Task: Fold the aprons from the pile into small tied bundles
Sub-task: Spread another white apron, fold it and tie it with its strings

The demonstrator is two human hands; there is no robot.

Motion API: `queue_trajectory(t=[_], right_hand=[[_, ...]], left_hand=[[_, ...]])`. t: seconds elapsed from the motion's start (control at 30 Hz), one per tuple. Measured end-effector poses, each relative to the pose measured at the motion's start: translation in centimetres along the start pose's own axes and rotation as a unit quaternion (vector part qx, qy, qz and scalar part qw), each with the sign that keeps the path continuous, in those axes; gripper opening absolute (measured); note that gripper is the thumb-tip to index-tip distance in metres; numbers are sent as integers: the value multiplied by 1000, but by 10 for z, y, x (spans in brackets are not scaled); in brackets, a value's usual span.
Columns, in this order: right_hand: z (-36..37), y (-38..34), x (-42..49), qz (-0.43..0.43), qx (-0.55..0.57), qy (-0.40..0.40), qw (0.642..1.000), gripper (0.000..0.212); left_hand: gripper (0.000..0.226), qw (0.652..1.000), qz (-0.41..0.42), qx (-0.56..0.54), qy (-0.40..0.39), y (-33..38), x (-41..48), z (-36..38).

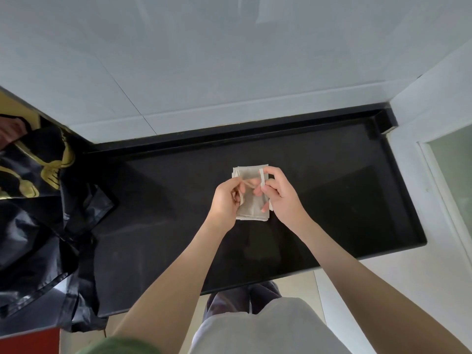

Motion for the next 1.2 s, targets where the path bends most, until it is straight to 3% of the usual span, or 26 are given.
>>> queue_trajectory(t=[0.1, 0.27, 0.4, 0.5, 0.6, 0.83, 1.03, 1.2], right_hand=[[4, -2, 2, 2, -14, -10, 1000, 32], [5, -3, -2, -30, 12, -29, 999, 32], [4, -8, -7, -48, 57, -21, 997, 38], [12, -7, -5, -42, 16, -33, 998, 38], [19, -5, -2, -27, -31, -48, 998, 35], [22, -3, 3, 1, -90, -64, 994, 39], [26, -2, 7, -2, -146, -55, 988, 45], [30, -4, 8, 3, -172, -48, 984, 43]], left_hand=[[44, 998, -32, -33, 36, -2, -1, -5], [27, 980, 41, 174, -90, 27, 4, 5], [27, 963, 78, 253, -45, 33, 10, -5], [27, 953, 82, 291, -30, 26, 8, -4], [26, 958, 64, 278, -20, 16, 5, -2], [34, 941, 67, 319, -89, 9, 2, 5], [18, 963, 42, 208, -166, 6, -9, 18], [37, 955, 42, 292, -32, 1, 0, -2]])
Point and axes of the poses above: each hand's wrist, its own x-axis towards the middle knuckle, its own z-axis out of the palm, y = z × x, the point moved 9 cm from there along x, towards the middle knuckle, and after that the axes turned 14 degrees about z, right-handed, at the moved point
